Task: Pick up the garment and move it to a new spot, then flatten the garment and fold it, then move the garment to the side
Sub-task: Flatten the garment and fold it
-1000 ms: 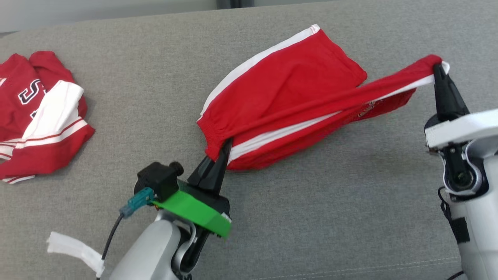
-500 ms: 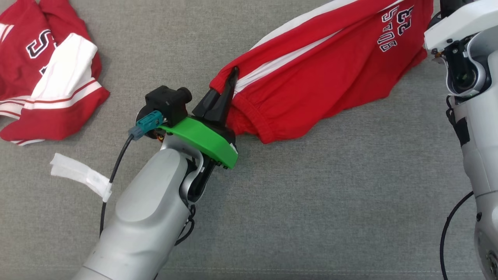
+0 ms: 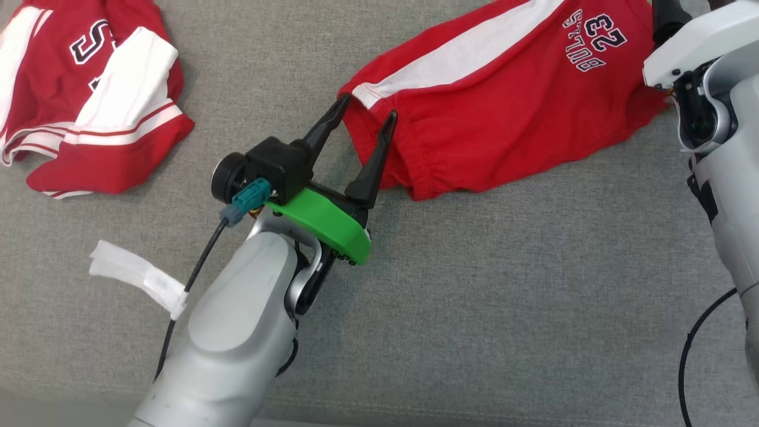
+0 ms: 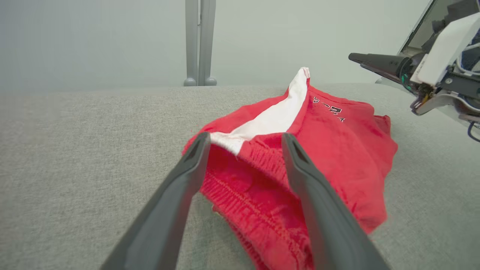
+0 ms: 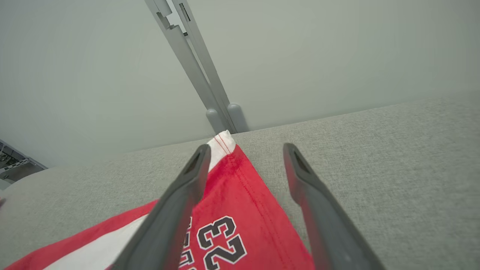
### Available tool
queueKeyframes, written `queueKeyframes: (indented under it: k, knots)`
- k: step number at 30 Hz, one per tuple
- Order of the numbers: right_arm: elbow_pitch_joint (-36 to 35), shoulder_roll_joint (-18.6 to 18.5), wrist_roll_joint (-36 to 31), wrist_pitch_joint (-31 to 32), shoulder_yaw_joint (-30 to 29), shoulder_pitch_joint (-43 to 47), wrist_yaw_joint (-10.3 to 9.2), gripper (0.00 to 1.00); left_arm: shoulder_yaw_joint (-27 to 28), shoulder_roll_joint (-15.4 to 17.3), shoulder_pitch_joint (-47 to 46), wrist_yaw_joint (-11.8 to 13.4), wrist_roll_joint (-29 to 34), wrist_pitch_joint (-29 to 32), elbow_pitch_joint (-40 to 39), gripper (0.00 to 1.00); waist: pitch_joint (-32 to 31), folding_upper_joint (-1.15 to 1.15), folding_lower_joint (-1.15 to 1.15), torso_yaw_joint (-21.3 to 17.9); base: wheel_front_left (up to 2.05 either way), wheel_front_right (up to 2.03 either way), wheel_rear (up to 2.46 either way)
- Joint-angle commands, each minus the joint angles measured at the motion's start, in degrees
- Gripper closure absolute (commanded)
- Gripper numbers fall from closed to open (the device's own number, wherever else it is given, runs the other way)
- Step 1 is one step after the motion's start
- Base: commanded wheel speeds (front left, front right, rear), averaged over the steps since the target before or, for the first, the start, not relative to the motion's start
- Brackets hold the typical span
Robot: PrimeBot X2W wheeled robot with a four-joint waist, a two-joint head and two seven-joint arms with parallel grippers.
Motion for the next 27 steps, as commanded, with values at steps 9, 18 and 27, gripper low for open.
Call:
queueKeyframes:
  k: [9, 18, 27]
  knots:
    - [2.78, -5.15, 2.23, -1.69, 6.63, 4.98, -0.03, 0.00, 7.72, 1.57, 12.17, 1.89, 5.07, -0.11, -10.71, 0.00, -2.93, 0.00, 0.00, 0.20, 0.00, 0.00, 0.00]
    - [6.05, -6.17, 4.18, 0.19, 11.17, 6.57, -0.04, 0.00, 20.01, 1.51, 20.74, 4.41, 11.14, -0.10, -20.80, 0.00, -2.39, 0.00, 0.00, 1.94, 0.00, 0.00, 0.00]
    - [8.60, -5.51, 6.65, 2.86, 14.11, 6.97, -0.01, 0.98, 26.91, 0.13, 24.74, 4.08, 15.71, -0.09, -24.47, 0.00, -2.24, 0.00, 0.00, 2.66, 0.00, 0.00, 0.00]
